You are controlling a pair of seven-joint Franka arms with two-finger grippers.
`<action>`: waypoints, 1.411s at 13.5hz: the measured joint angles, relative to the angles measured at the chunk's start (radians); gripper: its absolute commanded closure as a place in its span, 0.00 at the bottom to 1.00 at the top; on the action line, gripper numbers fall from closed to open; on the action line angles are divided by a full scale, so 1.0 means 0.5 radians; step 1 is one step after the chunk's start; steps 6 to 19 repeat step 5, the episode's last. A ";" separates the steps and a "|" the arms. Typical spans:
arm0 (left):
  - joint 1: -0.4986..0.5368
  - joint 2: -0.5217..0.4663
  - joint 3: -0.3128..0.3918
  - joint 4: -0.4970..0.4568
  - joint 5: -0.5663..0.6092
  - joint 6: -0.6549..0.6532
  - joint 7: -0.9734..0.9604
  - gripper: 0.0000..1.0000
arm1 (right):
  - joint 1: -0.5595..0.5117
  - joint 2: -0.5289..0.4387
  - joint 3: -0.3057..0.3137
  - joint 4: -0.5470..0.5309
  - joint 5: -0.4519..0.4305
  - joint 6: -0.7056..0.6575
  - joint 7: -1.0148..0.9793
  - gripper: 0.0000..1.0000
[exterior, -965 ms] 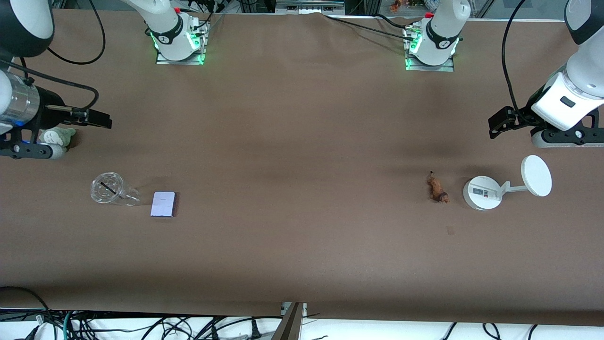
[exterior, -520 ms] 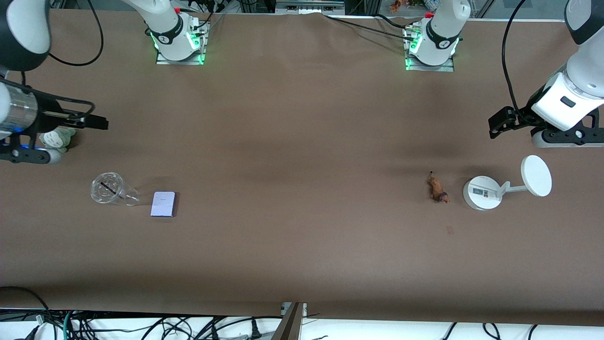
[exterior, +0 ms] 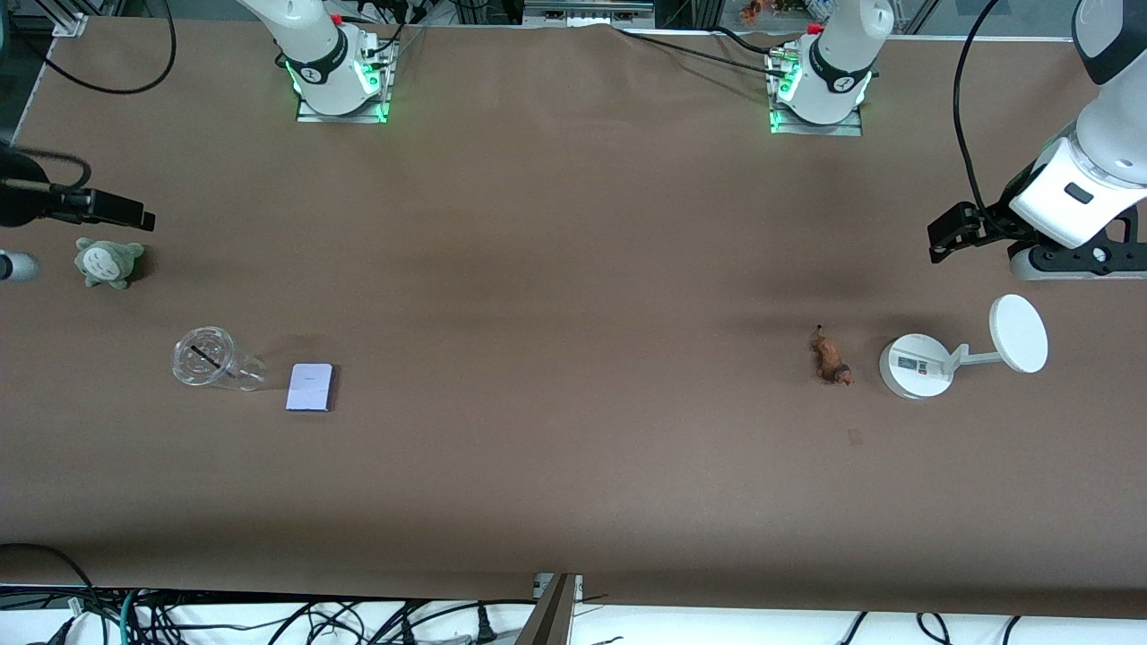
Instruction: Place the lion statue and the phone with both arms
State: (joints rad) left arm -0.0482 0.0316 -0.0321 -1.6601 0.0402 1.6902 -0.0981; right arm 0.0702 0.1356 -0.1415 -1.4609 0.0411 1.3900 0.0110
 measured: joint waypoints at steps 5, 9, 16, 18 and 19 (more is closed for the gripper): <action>0.000 0.000 0.000 0.000 0.000 0.000 0.000 0.00 | -0.054 -0.189 0.103 -0.184 -0.039 0.110 -0.010 0.00; 0.000 0.000 0.000 0.000 0.000 0.000 0.000 0.00 | -0.054 -0.189 0.103 -0.184 -0.039 0.110 -0.010 0.00; 0.000 0.000 0.000 0.000 0.000 0.000 0.000 0.00 | -0.054 -0.189 0.103 -0.184 -0.039 0.110 -0.010 0.00; 0.000 0.000 0.000 0.000 0.000 0.000 0.000 0.00 | -0.054 -0.189 0.103 -0.184 -0.039 0.110 -0.010 0.00; 0.000 0.000 0.000 0.000 0.000 0.000 0.000 0.00 | -0.054 -0.189 0.103 -0.184 -0.039 0.110 -0.010 0.00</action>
